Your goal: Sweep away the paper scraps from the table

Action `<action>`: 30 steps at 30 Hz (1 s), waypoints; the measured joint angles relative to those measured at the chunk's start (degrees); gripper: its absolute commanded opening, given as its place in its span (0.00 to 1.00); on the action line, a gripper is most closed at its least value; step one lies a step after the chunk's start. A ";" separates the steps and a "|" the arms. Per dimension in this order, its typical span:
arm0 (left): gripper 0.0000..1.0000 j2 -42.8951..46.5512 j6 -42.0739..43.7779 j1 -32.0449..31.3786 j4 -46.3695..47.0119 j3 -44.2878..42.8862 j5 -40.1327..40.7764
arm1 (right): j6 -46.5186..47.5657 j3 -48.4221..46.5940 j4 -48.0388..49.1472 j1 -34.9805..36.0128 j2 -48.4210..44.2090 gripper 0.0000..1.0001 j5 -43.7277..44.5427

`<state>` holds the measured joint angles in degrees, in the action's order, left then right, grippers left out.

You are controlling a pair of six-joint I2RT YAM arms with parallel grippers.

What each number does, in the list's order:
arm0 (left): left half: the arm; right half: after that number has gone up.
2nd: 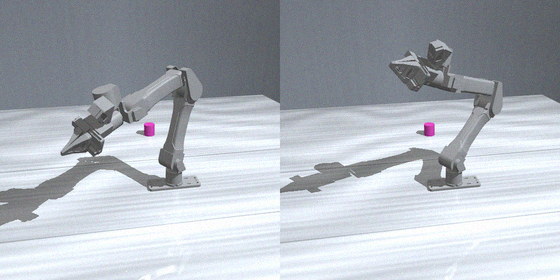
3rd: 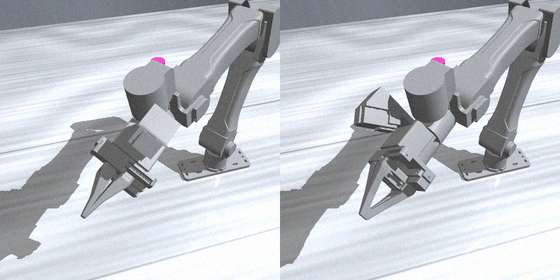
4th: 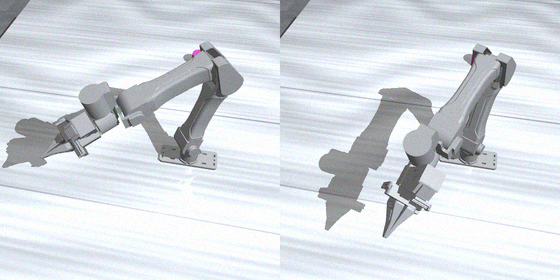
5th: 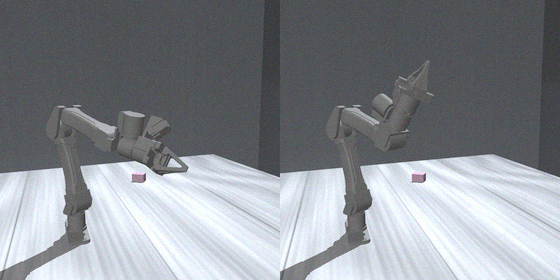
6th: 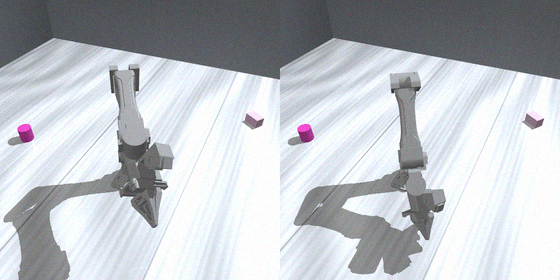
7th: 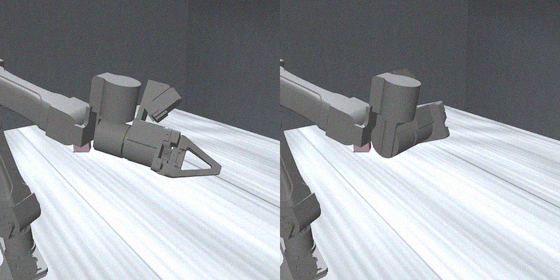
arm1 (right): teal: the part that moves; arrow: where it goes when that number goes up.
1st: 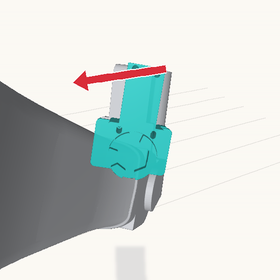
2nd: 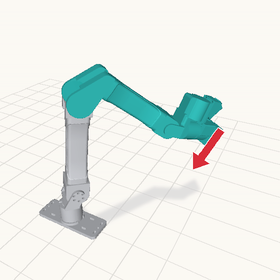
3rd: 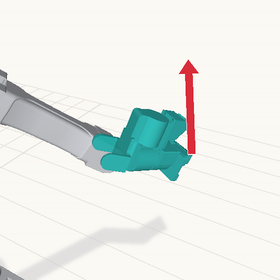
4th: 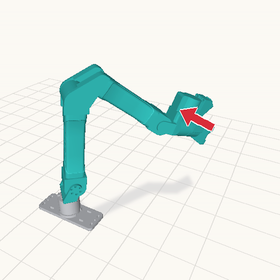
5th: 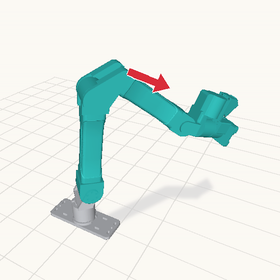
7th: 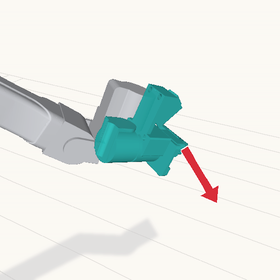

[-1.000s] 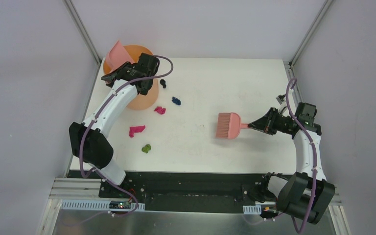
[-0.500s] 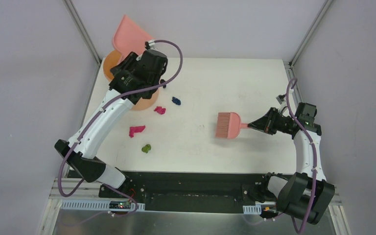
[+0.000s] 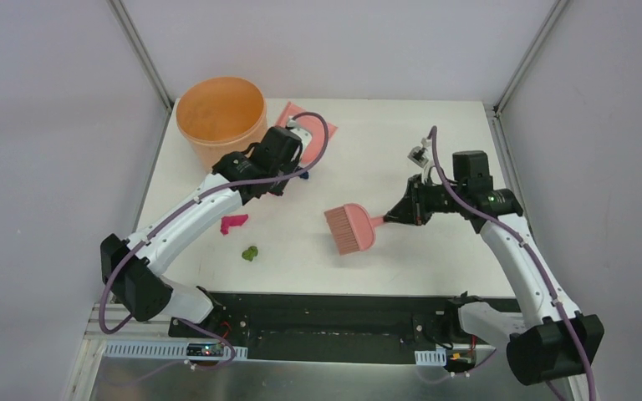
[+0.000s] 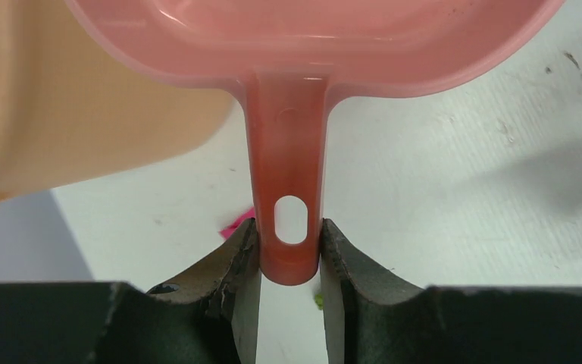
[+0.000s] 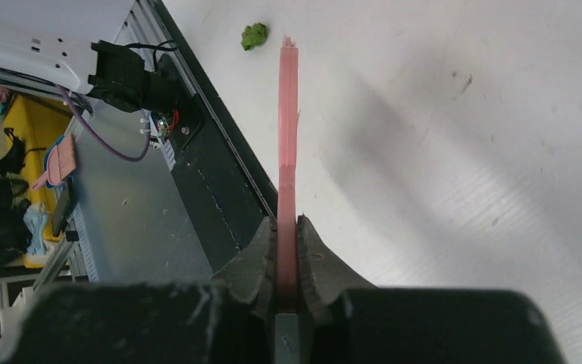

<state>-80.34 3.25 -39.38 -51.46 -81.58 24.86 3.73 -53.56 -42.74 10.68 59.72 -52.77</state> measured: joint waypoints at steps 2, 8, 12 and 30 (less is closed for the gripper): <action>0.00 0.04 -0.83 0.00 4.22 5.29 -3.76 | 1.11 -5.09 -1.22 2.32 3.06 0.00 0.11; 0.00 0.04 -4.26 0.00 7.45 11.45 -10.03 | 0.83 -14.40 0.28 3.08 16.96 0.00 2.64; 0.00 0.17 -9.35 0.00 0.17 8.17 -9.94 | -0.26 -25.68 -1.44 3.30 29.49 0.00 6.47; 0.00 27.54 -22.14 0.04 -13.35 19.85 -8.61 | -27.10 -58.66 6.54 17.51 66.01 0.00 3.78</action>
<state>-52.80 -18.90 -39.33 -64.82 -61.73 16.25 -23.38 -112.22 -36.21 28.18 125.73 -48.99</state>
